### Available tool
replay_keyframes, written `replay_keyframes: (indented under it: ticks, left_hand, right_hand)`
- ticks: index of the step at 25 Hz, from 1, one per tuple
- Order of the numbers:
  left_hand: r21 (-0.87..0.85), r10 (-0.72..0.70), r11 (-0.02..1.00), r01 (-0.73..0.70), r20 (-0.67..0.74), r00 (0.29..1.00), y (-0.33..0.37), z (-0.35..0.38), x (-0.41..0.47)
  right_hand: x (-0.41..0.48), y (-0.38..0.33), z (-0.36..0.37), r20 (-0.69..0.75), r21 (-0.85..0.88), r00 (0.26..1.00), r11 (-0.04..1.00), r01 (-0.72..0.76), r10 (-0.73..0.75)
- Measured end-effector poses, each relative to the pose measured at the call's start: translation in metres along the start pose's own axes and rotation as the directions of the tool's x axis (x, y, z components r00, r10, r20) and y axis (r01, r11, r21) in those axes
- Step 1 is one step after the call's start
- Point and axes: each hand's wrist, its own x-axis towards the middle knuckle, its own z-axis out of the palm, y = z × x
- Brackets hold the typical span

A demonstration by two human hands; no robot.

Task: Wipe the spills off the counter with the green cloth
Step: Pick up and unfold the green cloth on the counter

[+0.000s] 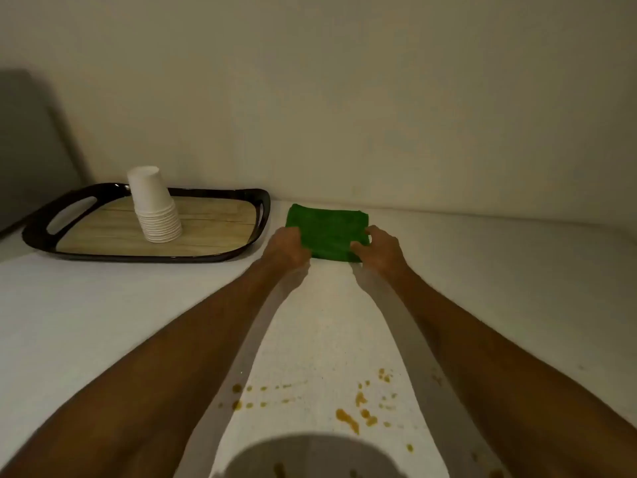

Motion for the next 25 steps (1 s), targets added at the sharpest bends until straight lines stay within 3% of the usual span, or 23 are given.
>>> replay_keyframes:
  ticks: [4, 10, 15, 17, 19, 21, 25]
  left_hand:
    - [0.065, -0.096, 0.993, 0.102, -0.091, 0.991, -0.003, 0.012, 0.017]
    - [-0.113, -0.167, 0.981, 0.157, -0.087, 0.982, -0.002, 0.000, 0.031]
    - [-0.380, -0.242, 0.880, 0.284, 0.157, 0.958, -0.006, -0.015, 0.025]
    - [-0.410, -0.281, 0.836, 0.365, 0.250, 0.926, -0.005, -0.018, 0.022]
    - [-0.366, -0.300, 0.850, 0.379, 0.256, 0.919, -0.002, -0.018, 0.017]
    - [-0.328, -0.289, 0.881, 0.341, 0.197, 0.937, 0.004, -0.014, 0.014]
    - [-0.292, -0.244, 0.911, 0.292, 0.190, 0.951, 0.012, -0.013, 0.006]
  right_hand:
    - [0.020, 0.000, 0.013, -0.107, -0.081, 0.985, 0.986, -0.145, 0.136]
    - [0.026, -0.008, 0.006, -0.025, 0.001, 0.965, 0.965, -0.262, 0.262]
    - [0.020, -0.011, -0.007, 0.084, 0.063, 0.933, 0.932, -0.357, 0.351]
    - [0.016, -0.010, -0.008, 0.093, 0.106, 0.905, 0.900, -0.423, 0.415]
    - [0.010, -0.010, -0.005, 0.039, 0.095, 0.918, 0.913, -0.396, 0.394]
    - [0.008, -0.006, -0.001, 0.006, 0.053, 0.959, 0.957, -0.283, 0.284]
    - [-0.004, -0.006, -0.006, 0.033, -0.012, 0.988, 0.989, -0.150, 0.151]
